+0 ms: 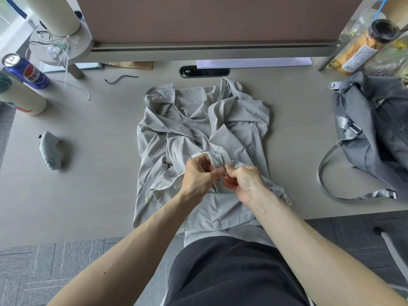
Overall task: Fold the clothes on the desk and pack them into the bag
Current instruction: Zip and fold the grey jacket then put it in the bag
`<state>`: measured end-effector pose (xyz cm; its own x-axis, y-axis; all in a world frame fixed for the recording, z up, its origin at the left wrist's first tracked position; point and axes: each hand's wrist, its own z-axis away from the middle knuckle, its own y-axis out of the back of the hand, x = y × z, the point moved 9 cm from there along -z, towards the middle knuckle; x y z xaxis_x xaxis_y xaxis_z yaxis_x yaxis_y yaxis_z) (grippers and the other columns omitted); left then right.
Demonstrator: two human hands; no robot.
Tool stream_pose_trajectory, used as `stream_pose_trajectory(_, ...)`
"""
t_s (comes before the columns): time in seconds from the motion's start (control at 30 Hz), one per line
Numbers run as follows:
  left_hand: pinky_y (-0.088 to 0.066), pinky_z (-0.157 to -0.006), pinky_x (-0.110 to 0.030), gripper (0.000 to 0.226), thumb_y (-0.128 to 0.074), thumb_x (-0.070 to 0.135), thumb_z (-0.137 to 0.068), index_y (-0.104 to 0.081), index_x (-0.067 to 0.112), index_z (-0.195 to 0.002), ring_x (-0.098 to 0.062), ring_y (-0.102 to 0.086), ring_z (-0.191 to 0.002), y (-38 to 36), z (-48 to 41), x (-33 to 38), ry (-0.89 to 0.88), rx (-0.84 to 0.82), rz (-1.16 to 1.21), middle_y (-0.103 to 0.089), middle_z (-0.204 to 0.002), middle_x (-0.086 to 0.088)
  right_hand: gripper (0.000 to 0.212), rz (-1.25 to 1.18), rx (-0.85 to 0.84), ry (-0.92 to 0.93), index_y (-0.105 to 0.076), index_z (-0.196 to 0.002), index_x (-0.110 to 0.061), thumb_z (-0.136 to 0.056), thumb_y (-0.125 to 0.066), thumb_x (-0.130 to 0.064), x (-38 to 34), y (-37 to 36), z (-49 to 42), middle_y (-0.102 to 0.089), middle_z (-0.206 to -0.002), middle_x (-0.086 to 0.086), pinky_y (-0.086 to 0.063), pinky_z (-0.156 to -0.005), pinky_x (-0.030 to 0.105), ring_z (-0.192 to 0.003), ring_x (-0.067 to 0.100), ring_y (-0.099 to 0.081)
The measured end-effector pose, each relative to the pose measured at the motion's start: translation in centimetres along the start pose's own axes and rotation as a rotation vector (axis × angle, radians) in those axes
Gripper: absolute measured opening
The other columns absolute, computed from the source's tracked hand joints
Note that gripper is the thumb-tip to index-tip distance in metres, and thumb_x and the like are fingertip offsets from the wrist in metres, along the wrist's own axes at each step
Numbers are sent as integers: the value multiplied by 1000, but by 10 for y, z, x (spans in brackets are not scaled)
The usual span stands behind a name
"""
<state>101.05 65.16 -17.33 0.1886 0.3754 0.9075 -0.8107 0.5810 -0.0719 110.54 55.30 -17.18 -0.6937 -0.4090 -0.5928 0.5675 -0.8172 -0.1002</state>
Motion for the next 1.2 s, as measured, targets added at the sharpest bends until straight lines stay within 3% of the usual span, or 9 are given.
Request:
stream_pose_trajectory(0.1, -49, -63, -40, 23, -78, 3, -74, -56, 8, -69, -22, -59, -60, 4, -7, -1, 51, -6, 9, -58, -61, -9, 16, 66, -110, 3, -66, -82, -4, -96, -63, -13, -4, -10, 1, -67, -70, 9, -56, -56, 28, -58, 16, -62)
stream_pose_trajectory(0.2, -48, -67, -38, 24, -78, 0, -75, -59, 12, -67, -21, -58, -57, 8, -11, -2, 95, -1, 91, -59, -58, -5, 33, 451, -167, 77, -68, -82, -3, -94, -66, -34, -19, -3, 1, -64, -64, 8, -54, -50, 28, -52, 16, -61)
stream_pose_trajectory(0.33, -50, -67, -31, 23, -70, -11, -82, -56, 6, -75, -19, -55, -54, 17, -10, -5, 130, 14, 131, -56, -65, -13, 33, 984, -39, 675, -67, -75, -11, -75, -83, -40, -69, 12, 9, -64, -60, -4, -44, -55, 15, -54, 3, -57)
stream_pose_trajectory(0.47, -54, -66, -29, 21, -65, -13, -86, -53, 3, -80, -21, -55, -56, 14, -6, -7, 155, -14, 143, -52, -78, -20, 62, 1121, -262, 921, -63, -117, -23, -65, -86, -46, -56, -9, 17, -61, -98, -6, -49, -80, 23, -89, 11, -60)
stream_pose_trajectory(0.63, -53, -77, -35, 26, -68, -9, -83, -49, 8, -81, -19, -59, -60, 7, -2, -7, 169, -75, 177, -52, -71, -12, 23, 1005, -239, 1161, -75, -101, -18, -82, -75, -32, -62, -26, 33, -72, -92, -4, -55, -73, 33, -79, 10, -67)
stream_pose_trajectory(0.77, -50, -93, -48, 22, -70, 3, -76, -51, 8, -85, -24, -58, -70, 6, 2, -4, 185, -83, 217, -50, -76, -14, 14, 929, -207, 1011, -79, -94, -13, -88, -73, -24, -64, -18, 21, -77, -88, -6, -58, -73, 33, -79, 6, -71)
stream_pose_trajectory(0.97, -56, -90, -39, 22, -68, 4, -92, -55, 10, -75, -20, -64, -74, 5, 7, -1, 164, -58, 242, -64, -77, -15, 12, 424, -232, 517, -73, -83, -7, -86, -70, 4, -46, -6, 0, -74, -72, 7, -60, -64, 26, -65, 17, -72)
stream_pose_trajectory(1.13, -53, -92, -55, 45, -80, 43, -82, -68, -1, -82, -34, -69, -80, 9, 19, 1, 120, -14, 11, -73, -85, -21, 7, 503, -236, 531, -74, -90, -1, -87, -70, 3, -45, -12, 2, -75, -79, 16, -61, -70, 34, -70, 23, -74)
stream_pose_trajectory(1.2, -55, -88, -61, 43, -79, 36, -85, -67, -5, -82, -35, -71, -82, 14, 22, 3, 74, 32, -37, -72, -86, -26, 6, 564, -230, 568, -75, -88, -6, -86, -73, -2, -45, -14, 3, -75, -80, 14, -61, -74, 42, -74, 26, -75)
